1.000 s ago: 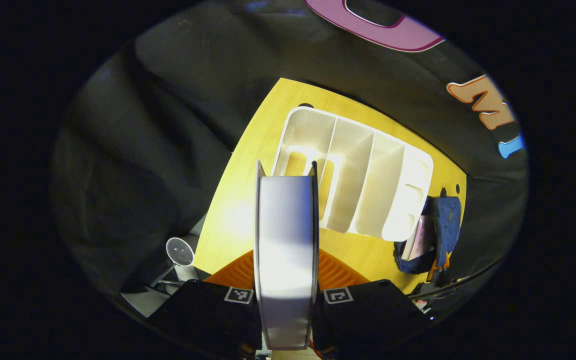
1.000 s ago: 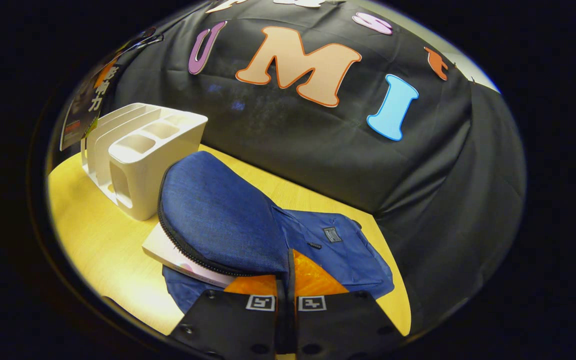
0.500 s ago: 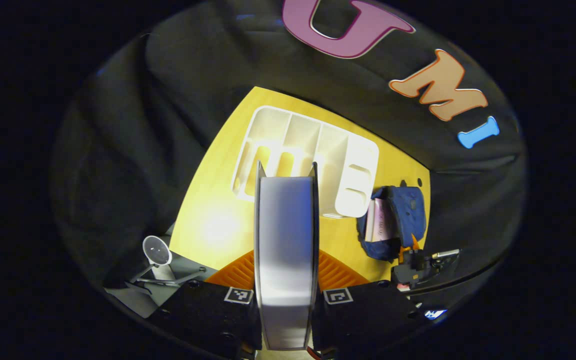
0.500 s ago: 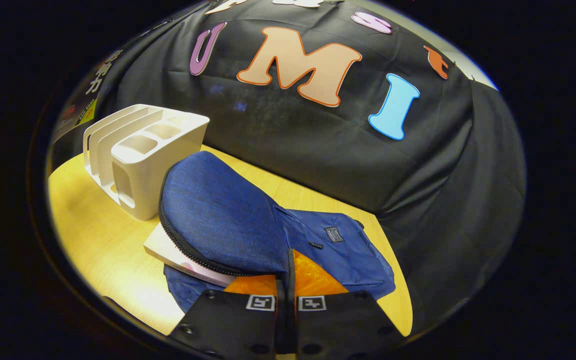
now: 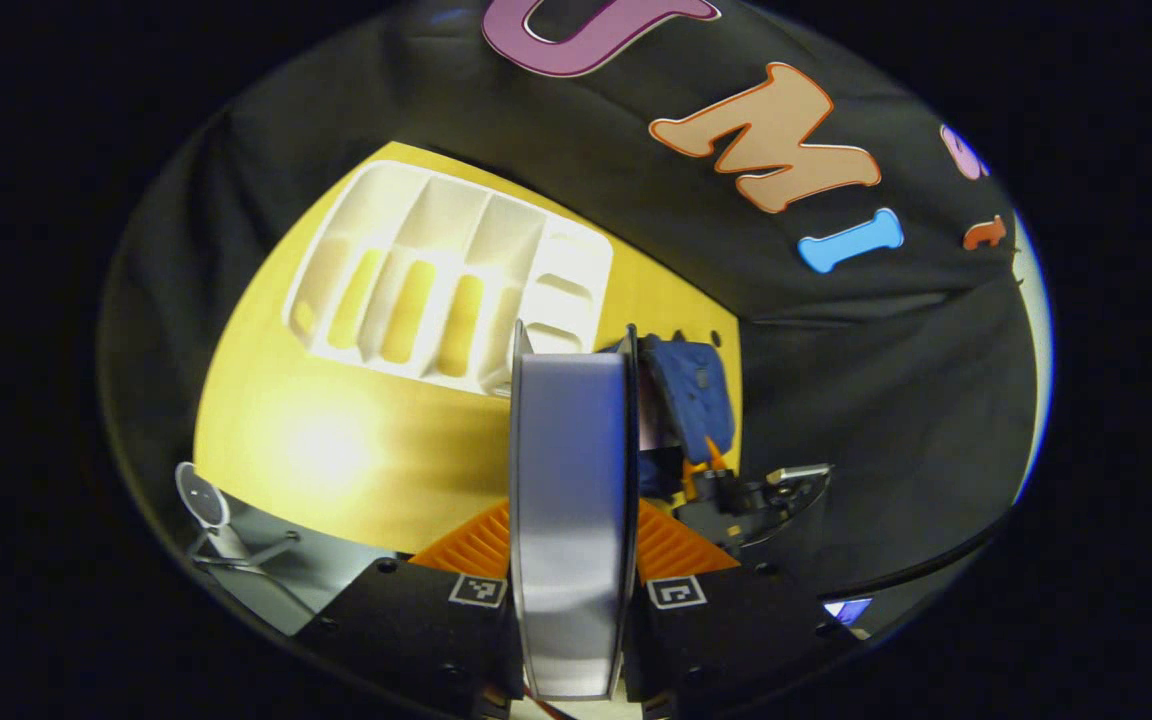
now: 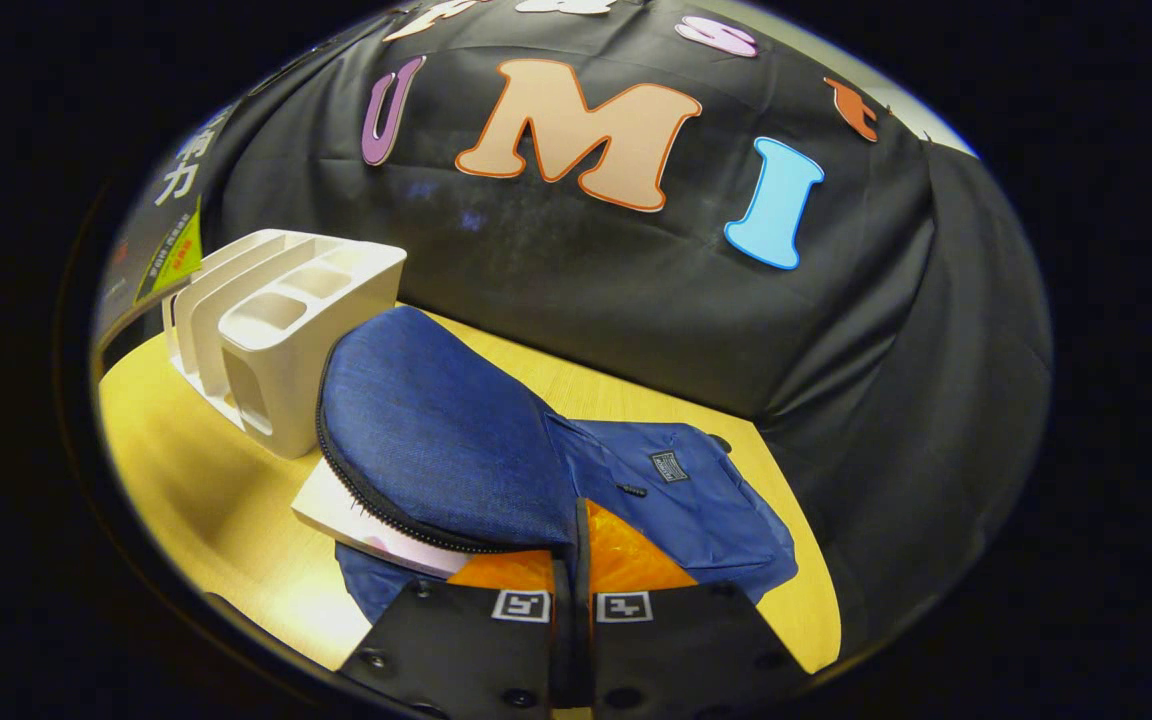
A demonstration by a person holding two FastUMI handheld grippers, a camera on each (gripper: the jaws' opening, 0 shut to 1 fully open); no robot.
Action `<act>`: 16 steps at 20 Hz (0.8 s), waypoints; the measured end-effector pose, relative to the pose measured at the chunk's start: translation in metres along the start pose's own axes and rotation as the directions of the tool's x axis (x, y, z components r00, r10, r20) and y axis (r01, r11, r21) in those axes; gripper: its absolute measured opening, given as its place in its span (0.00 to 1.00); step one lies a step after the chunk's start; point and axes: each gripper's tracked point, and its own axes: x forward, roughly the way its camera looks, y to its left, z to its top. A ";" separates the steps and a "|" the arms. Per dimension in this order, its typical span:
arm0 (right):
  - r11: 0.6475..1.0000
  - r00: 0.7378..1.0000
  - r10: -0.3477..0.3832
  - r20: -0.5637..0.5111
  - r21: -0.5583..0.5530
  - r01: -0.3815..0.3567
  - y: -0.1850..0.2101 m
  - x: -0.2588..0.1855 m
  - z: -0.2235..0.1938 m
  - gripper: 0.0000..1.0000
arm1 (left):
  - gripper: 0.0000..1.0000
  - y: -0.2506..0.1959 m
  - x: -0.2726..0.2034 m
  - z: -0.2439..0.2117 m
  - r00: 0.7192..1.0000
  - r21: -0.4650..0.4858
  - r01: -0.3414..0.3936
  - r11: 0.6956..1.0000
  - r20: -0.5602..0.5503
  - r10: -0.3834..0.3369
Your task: Open the schoolbag, grab two books from the bookshelf and put them into the schoolbag.
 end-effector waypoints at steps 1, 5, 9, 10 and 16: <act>1.000 1.000 0.001 0.001 0.003 -0.001 -0.001 -0.001 0.000 0.05 | 0.36 -0.006 0.011 0.001 0.999 -0.005 0.033 0.999 0.007 -0.033; 1.000 1.000 0.004 0.011 0.031 -0.005 -0.006 -0.001 0.005 0.05 | 0.36 -0.013 0.051 0.006 0.995 0.000 0.092 0.996 0.034 -0.092; 0.998 1.000 0.008 0.017 0.059 -0.009 -0.008 -0.002 0.006 0.03 | 0.36 -0.018 0.088 0.004 0.986 -0.019 0.168 0.986 0.026 -0.167; 0.998 1.000 0.009 0.019 0.061 -0.010 -0.009 -0.003 0.008 0.03 | 0.36 -0.019 0.101 0.002 0.983 -0.026 0.183 0.983 0.023 -0.182; 0.994 0.999 0.019 0.037 0.105 -0.023 -0.013 -0.002 0.012 0.03 | 0.37 -0.028 0.166 -0.003 0.970 -0.047 0.243 0.969 0.032 -0.241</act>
